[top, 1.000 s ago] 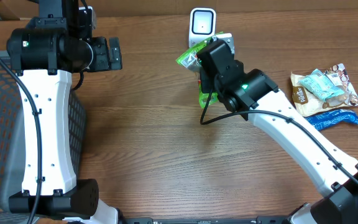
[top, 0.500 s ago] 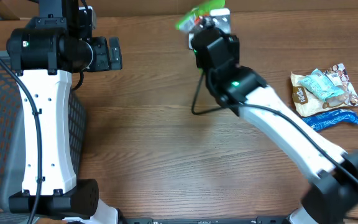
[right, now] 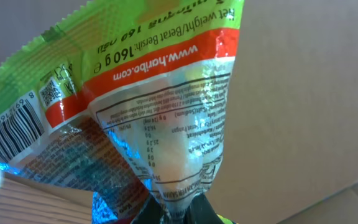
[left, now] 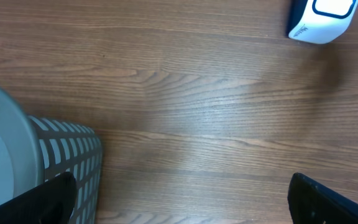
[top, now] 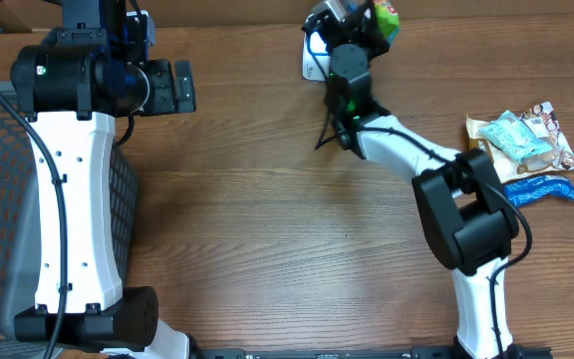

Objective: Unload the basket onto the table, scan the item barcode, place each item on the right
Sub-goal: 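Hold the candy packet barcode in front of the white scanner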

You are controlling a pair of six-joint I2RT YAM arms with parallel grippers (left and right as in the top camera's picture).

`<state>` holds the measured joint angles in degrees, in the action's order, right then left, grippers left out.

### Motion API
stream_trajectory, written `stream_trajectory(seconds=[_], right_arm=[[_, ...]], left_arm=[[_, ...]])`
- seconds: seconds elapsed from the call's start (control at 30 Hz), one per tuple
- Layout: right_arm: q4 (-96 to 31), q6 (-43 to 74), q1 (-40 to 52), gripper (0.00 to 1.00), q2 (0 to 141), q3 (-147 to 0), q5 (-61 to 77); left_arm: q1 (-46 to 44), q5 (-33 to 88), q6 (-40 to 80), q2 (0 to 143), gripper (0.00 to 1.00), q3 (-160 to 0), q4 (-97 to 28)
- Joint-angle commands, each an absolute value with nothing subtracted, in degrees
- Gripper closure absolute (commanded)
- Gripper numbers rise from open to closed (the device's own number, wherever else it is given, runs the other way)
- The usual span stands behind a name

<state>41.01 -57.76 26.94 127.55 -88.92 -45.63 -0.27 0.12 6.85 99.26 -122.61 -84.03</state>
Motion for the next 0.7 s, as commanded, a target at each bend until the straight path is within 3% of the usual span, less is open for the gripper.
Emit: stream_trajectory(seconds=[0.0,0.17,0.43,0.67], right_arm=[[44.42,-64.75,25.04,0.96,130.02,-90.37,-38.61],[50.78,-64.77,23.11,0.96,132.94,-90.45,-33.08],[50.96,-64.58,21.87,0.96,133.64,-90.54,-21.80],[50.92,-64.58,20.69,0.96,136.73,-93.62,-20.88]], left_arm=[[-0.01,-0.45,5.76,99.00,0.00,-123.52,-83.77],[-0.01,-0.45,5.76,99.00,0.00,-123.52,-83.74],[-0.01,-0.45,5.76,99.00,0.01,-123.52,-83.77],[-0.01,-0.45,5.76,99.00,0.00,-123.52,-83.74]])
